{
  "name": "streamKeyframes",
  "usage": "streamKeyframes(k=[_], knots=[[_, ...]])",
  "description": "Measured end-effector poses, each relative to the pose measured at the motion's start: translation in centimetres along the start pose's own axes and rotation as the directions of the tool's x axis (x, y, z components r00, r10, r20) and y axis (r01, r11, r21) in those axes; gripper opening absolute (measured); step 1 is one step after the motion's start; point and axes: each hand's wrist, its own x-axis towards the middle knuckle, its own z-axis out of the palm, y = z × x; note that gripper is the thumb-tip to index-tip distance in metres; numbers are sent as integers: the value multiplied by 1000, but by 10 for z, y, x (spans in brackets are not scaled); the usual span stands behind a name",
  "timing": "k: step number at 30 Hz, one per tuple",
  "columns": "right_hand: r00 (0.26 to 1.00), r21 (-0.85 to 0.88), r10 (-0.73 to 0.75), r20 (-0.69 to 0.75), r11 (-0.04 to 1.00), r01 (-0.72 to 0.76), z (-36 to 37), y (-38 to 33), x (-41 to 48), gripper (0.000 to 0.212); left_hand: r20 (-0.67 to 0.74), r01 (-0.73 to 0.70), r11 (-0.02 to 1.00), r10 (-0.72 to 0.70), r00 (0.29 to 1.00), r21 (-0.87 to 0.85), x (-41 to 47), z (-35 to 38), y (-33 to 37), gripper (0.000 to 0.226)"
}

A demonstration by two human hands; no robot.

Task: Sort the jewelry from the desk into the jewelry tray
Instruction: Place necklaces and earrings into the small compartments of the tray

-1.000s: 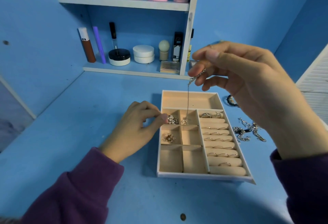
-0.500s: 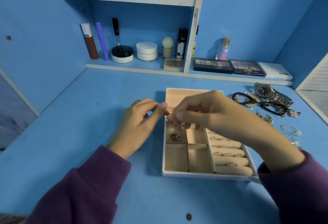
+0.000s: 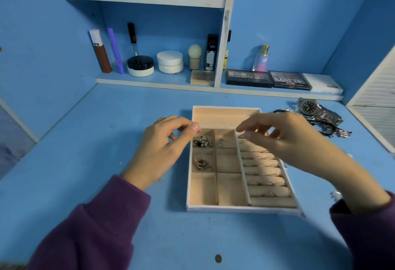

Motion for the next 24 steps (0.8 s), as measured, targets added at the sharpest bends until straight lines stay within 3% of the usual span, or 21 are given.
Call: streamKeyframes(k=[3,6,9,12,17,21,24], knots=[[992,27,91,-86,996,-89,-20,25,-13,14,85,-61,998,58,995,32,9,7,21,9],[965,143,204,-167,973,-181,-34,55,-22,20,220,-144,986,123,968,84,20,22,50,9],[928,342,312,-204,911,-231,-34,75,-26,20,365,-241,949,156,918,201,33,49,73,8],[898,438,363,-249,869,-230,-28,86,-26,16,510,-352,880,153,846,320,46,80,84,9],[876,403,351,-332,892,-205,-24,90,-25,16,684,-537,716,114,721,446,59,117,93,11],[864,368,332,-379,911,-189,-24,89,-27,15,710,-581,577,1,704,574,63,132,105,24],[862,373,332,-383,909,-184,-24,89,-28,15,717,-570,543,-89,691,617,66,137,111,40]])
